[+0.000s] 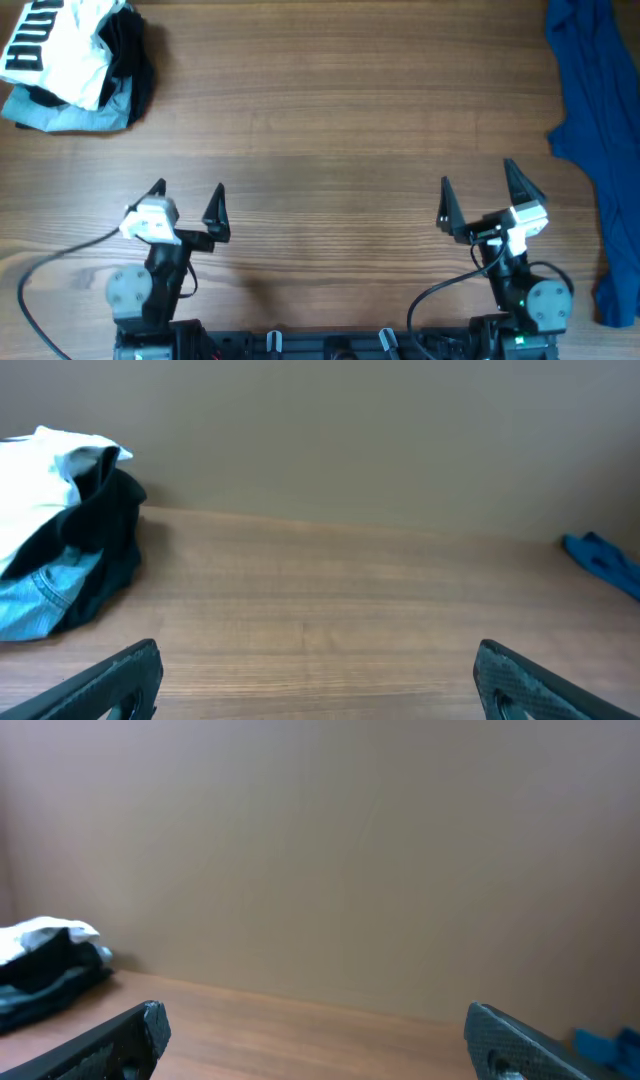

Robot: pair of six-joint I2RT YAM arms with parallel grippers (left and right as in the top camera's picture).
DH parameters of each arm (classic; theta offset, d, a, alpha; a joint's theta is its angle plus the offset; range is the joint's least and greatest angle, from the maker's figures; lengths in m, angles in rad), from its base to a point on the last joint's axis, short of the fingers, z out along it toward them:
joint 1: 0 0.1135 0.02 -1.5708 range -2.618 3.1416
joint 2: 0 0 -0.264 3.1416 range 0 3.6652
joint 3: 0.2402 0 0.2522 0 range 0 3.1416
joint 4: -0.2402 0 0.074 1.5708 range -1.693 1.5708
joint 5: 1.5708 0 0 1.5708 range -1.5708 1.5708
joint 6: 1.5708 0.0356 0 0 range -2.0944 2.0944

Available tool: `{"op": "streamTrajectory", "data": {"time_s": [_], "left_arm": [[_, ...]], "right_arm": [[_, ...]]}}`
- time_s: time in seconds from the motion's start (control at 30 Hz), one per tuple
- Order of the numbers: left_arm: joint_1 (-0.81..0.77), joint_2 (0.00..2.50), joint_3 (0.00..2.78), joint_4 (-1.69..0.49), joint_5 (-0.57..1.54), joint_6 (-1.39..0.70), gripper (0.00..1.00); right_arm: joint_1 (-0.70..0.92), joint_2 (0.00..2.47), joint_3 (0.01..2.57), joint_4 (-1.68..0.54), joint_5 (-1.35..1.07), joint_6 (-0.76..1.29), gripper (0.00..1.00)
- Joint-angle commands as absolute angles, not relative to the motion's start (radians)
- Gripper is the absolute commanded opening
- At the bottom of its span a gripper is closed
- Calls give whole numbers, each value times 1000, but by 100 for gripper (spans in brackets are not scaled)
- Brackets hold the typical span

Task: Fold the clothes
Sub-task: 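Reach the right gripper to the teal polo shirt and grasp it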

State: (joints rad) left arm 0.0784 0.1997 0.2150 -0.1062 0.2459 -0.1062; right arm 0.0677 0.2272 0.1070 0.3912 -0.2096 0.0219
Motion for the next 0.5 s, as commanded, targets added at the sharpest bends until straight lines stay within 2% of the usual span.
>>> {"op": "streamTrajectory", "data": {"time_s": [0.0,0.1,0.23,0.37,0.47], "left_arm": [[76,358,375,-156,262,-87,100],[76,542,577,-329,262,-87,100],[76,742,812,-552,262,-87,100],[76,962,1056,-800,262,-87,100],[76,1085,1155,-896,262,-87,100]], "right_arm": [[72,370,237,403,-276,32,100],[72,551,404,368,-334,29,100],[72,772,656,171,-405,29,100],[72,1037,963,-160,-420,17,100],[72,1200,1144,-392,-419,-39,100]]}}
